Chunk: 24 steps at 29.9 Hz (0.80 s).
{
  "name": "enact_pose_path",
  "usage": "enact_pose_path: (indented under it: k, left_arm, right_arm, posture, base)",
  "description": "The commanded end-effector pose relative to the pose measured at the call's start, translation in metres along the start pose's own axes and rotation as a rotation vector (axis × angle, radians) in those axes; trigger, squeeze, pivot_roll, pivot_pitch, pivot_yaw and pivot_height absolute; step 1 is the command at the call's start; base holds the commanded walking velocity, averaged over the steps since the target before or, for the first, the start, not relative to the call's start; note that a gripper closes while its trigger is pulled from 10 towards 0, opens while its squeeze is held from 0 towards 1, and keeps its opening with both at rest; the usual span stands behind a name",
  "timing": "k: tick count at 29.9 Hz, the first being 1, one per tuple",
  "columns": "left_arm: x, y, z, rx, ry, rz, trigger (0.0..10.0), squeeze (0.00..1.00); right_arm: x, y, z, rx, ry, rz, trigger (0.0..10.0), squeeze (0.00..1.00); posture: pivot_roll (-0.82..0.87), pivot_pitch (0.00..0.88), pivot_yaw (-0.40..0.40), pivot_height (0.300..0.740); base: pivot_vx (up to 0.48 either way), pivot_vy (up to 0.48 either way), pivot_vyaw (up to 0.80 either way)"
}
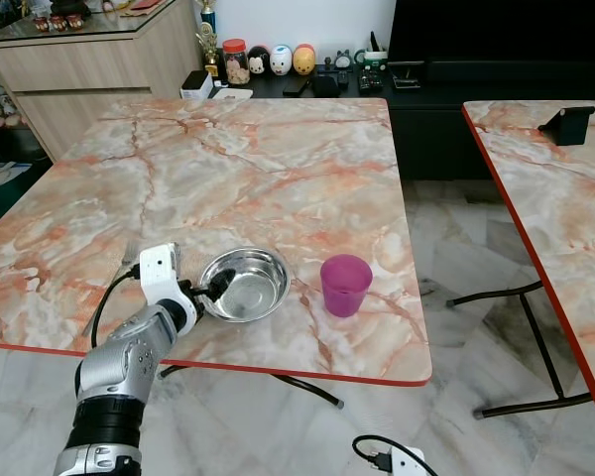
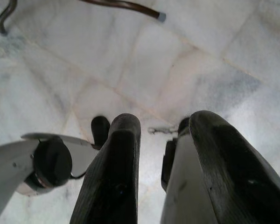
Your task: Setting the table
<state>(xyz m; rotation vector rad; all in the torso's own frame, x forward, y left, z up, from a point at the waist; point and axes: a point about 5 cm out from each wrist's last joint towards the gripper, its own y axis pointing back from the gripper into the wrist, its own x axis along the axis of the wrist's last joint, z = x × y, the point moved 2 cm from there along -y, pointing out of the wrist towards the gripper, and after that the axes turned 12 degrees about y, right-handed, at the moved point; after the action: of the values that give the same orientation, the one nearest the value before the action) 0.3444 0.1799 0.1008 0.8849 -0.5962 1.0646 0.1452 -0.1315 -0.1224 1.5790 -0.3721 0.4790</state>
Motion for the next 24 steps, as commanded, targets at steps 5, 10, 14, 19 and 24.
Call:
enact_pose_path:
  k: [5, 10, 14, 19, 24]
  left_arm:
    - [-0.007, 0.000, -0.005, 0.014, -0.033, -0.035, 2.5, 0.00]
    - [-0.007, 0.000, -0.005, 0.017, -0.042, -0.034, 0.0, 0.00]
    - [-0.007, 0.000, -0.004, 0.014, -0.043, -0.033, 0.0, 0.00]
    - [-0.005, 0.000, -0.006, 0.032, -0.047, -0.019, 0.0, 0.00]
    - [-0.004, 0.000, -0.005, 0.026, -0.052, -0.022, 0.0, 0.00]
  right_arm:
    - [-0.015, 0.004, 0.005, -0.002, 0.005, -0.025, 10.0, 0.00]
    - [-0.030, 0.010, 0.023, -0.016, 0.004, -0.038, 10.0, 0.00]
    - [-0.034, 0.012, 0.027, -0.019, 0.002, -0.039, 10.0, 0.00]
    - [-0.028, 0.011, 0.029, -0.018, 0.005, -0.023, 10.0, 0.00]
    - [-0.016, 0.006, 0.016, -0.004, 0.010, 0.001, 10.0, 0.00]
  posture:
    - [0.01, 0.000, 0.058, 0.740]
    - [0.01, 0.000, 0.056, 0.740]
    - [0.01, 0.000, 0.056, 0.740]
    - [0.01, 0.000, 0.055, 0.740]
    - [0.01, 0.000, 0.054, 0.740]
  base:
    - [0.000, 0.000, 0.00]
    - [0.000, 0.000, 0.00]
    - [0.000, 0.000, 0.00]
    - [0.000, 0.000, 0.00]
    - [0.000, 0.000, 0.00]
